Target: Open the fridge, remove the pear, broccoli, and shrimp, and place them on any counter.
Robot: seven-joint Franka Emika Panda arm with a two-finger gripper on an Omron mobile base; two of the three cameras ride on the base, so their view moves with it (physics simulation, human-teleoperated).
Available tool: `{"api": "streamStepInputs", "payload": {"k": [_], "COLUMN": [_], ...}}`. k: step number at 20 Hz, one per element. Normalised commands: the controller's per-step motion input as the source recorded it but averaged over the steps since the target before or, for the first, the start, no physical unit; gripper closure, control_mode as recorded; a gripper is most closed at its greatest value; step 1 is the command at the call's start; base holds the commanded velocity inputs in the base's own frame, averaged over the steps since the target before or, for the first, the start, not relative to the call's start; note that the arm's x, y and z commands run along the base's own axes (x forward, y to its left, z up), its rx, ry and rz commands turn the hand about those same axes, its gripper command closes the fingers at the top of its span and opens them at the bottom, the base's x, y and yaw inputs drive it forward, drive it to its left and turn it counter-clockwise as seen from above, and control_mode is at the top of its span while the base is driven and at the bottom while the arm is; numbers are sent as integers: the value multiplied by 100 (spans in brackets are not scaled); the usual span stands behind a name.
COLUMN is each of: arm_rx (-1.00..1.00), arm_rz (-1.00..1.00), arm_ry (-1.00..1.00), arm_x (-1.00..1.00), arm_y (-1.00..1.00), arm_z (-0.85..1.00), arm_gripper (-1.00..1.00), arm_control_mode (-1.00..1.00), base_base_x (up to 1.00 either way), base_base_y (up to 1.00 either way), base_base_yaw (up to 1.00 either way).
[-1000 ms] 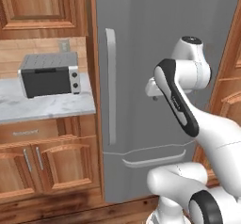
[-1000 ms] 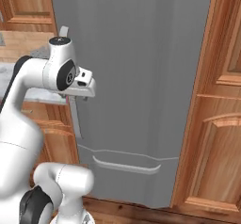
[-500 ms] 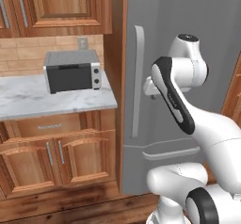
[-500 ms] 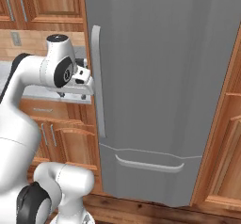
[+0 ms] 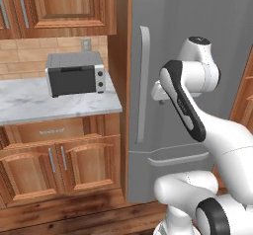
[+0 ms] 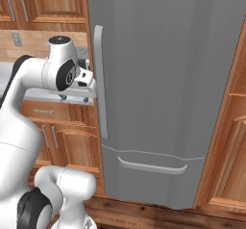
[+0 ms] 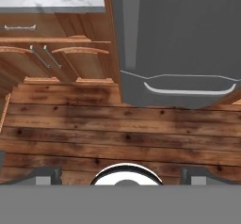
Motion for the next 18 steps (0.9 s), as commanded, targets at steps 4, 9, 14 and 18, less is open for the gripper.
{"api": "streamStepInputs", "payload": {"k": [4,9,14,18], "arm_rx": [0,0,0,0], "arm_rz": [0,0,0,0], "arm_ry": [0,-18,-36,-11], "arm_x": [0,6,25,46], "arm_y": [0,0,0,1], "arm_z": [0,-5,32,64], "arm_gripper": [-100,-100,-100,-100], "arm_control_mode": [100,-100,-100,-100], "base_base_x": [0,0,0,0], "base_base_y": [0,0,0,0], "base_base_yaw": [0,0,0,0]}}
